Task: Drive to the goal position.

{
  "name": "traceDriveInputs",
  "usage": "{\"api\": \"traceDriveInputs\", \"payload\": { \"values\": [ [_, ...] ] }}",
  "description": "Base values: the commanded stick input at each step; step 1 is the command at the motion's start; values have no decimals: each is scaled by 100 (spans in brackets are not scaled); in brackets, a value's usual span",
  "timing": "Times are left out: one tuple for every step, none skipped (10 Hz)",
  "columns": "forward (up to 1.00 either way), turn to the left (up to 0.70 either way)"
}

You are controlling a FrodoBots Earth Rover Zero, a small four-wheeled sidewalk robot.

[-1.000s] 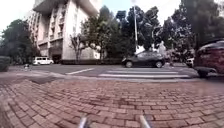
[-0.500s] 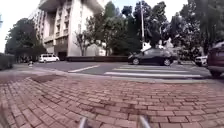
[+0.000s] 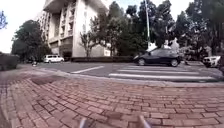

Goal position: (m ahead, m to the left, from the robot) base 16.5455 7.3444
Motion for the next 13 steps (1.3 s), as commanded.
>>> {"api": "traceDriveInputs", "payload": {
  "values": [
    [70, 14],
    [70, 14],
    [70, 14],
    [70, 14],
    [70, 14],
    [70, 14],
    [70, 14],
    [70, 14],
    [70, 14],
    [70, 14],
    [70, 14],
    [70, 14],
    [70, 14]
  ]
}}
